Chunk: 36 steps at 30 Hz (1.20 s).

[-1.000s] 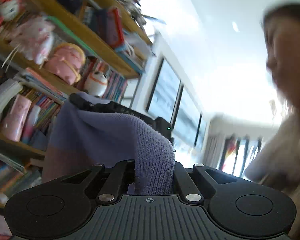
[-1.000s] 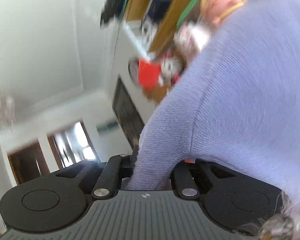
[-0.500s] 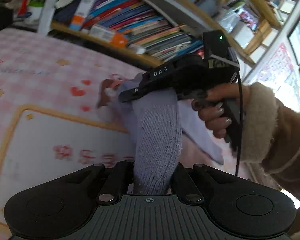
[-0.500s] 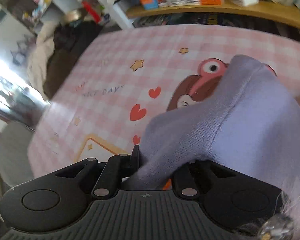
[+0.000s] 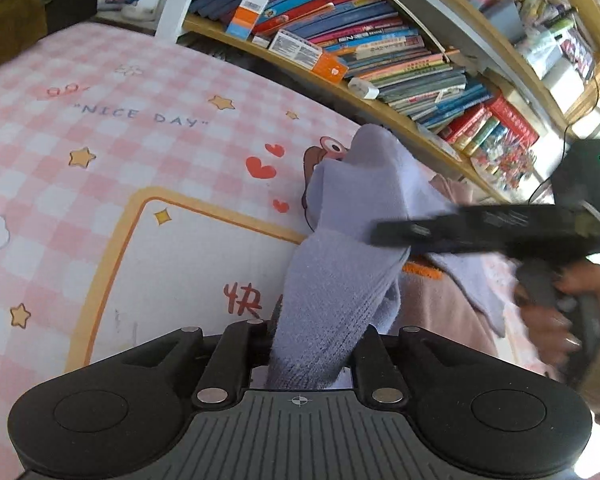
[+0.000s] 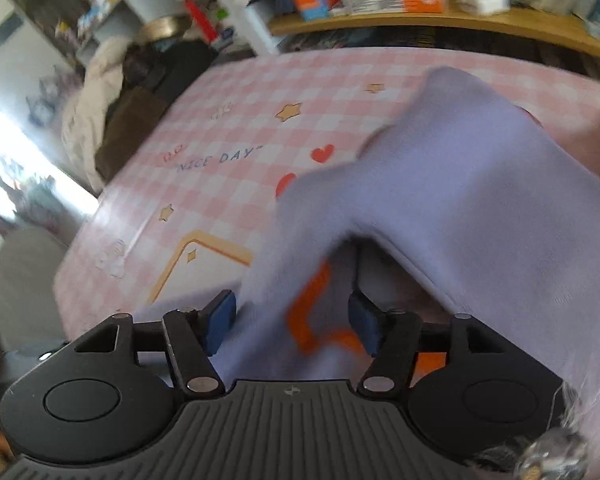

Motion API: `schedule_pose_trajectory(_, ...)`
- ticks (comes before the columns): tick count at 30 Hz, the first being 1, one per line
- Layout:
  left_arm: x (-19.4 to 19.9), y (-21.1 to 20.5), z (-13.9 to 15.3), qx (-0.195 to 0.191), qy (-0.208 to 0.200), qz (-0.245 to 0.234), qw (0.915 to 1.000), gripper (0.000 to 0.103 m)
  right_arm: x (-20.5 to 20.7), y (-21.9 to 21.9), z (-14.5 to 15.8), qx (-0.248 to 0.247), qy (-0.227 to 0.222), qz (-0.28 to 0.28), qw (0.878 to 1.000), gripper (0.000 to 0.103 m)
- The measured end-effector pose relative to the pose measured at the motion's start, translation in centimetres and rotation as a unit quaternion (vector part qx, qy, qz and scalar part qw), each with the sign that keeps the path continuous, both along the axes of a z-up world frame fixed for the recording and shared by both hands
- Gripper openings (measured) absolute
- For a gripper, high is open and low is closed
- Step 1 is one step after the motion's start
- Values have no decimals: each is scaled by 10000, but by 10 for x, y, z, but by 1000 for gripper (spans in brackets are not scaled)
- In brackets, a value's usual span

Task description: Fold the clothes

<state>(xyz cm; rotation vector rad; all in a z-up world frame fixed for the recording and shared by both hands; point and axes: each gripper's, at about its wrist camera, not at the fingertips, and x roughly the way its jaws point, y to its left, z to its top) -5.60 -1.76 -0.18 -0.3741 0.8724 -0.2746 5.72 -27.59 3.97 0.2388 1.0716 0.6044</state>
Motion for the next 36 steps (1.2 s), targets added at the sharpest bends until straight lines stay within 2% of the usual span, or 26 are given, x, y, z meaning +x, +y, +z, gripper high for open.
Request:
schedule_pose_trajectory(2,-4,-6,8,236,-130,-21,9996,29,-19,-25,0,117,53,-218,9997,61)
schedule_pose_trajectory(7,-17,-20,26,740,-445,-26,9963,43,-59,-76,-8,-134,146,-535,9984,61)
schedule_pose_trajectory(9,-24,-27,32,925,-552,-13,9942,54,-71,-97,-16,-131,266,-697,9971,61)
schedule_pose_trajectory(12,-33,-38,39,1166,-696,-68,9907,58,-82,-123,-23,74,394,-939,9948,61)
schedule_pose_trajectory(15,-37,-49,39,1370,-731,-73,9878,59,-87,-139,-22,217,354,-1156,9924,61)
schedule_pose_trajectory(19,-42,-61,40,1531,-768,-113,9852,59,-88,-157,-14,-129,50,-1461,9892,61)
schedule_pose_trajectory(21,-43,-65,39,1677,-793,-135,9825,59,-86,-175,-14,-188,13,-1828,9830,61)
schedule_pose_trajectory(25,-44,-63,31,1768,-648,-78,9821,59,-82,-212,-20,-406,108,-2530,9666,51)
schedule_pose_trajectory(30,-44,-63,26,1815,-516,-71,9820,59,-73,-207,-30,-1033,-22,-2374,9659,49)
schedule_pose_trajectory(32,-43,-64,24,1847,-475,-87,9816,59,-73,-202,-33,-1201,-215,-2212,9676,49)
schedule_pose_trajectory(36,-42,-68,20,1900,-396,-151,9809,59,-69,-200,-37,-1152,-353,-2237,9672,48)
